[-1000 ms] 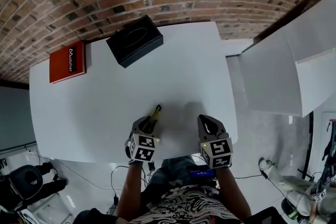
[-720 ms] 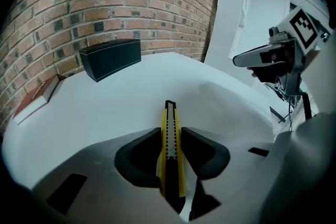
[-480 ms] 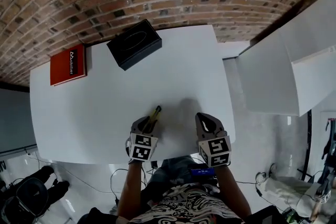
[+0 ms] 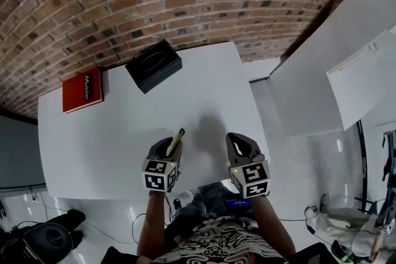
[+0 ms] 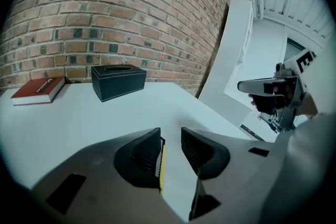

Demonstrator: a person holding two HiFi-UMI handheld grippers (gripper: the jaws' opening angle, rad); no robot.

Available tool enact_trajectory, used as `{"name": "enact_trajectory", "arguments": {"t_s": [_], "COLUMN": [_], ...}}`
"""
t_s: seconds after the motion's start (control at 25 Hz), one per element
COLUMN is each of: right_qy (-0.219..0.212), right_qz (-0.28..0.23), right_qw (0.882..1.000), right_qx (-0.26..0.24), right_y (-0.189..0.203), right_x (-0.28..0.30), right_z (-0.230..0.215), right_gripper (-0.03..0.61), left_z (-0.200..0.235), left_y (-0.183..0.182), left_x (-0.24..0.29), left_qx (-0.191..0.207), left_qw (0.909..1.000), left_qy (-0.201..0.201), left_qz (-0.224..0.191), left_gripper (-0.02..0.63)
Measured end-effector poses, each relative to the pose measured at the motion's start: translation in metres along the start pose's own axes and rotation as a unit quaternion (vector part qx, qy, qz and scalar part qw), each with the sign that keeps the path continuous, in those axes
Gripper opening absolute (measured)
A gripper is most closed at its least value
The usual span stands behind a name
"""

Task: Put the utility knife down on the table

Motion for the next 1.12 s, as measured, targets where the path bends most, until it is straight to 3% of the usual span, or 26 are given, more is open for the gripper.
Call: {"name": "enact_trajectory", "arguments": {"t_s": [0.4, 0.76, 1.12], "right_qy": [0.009, 0.011, 0.001], "right_qz": [-0.059, -0.102, -0.131], "right_qw": [0.998, 0.995, 0.991], "right_qx": [0.008, 0.012, -0.002], "right_y": [-0.019, -0.028, -0.034], "right_x": [-0.046, -0.079, -0.095], "right_z": [0.015, 0.034, 0.055], "right_gripper": [0.002, 0.002, 0.002], "left_z": [-0.033, -0.054, -0.061], "left_y": [-0.027, -0.052, -0.058], "left_x": [-0.043, -0.092, -0.132], "left_qx": [0.017, 0.041, 0.044], "left_qw": [0.9975, 0.9894, 0.9817], "left_qy": [0.020, 0.008, -0.012], "left_qz": [-0.065, -0.139, -0.185], "left_gripper": [0.116, 0.038, 0.025]}}
Point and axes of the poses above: the fingertips, and each gripper's own axes: x forward along the fingers, z to its left, y out of its underside, the point moved 9 cm from there along -x, backward along the fingers, and after that the axes turned 9 degrees about y, right-handed, at the moved point
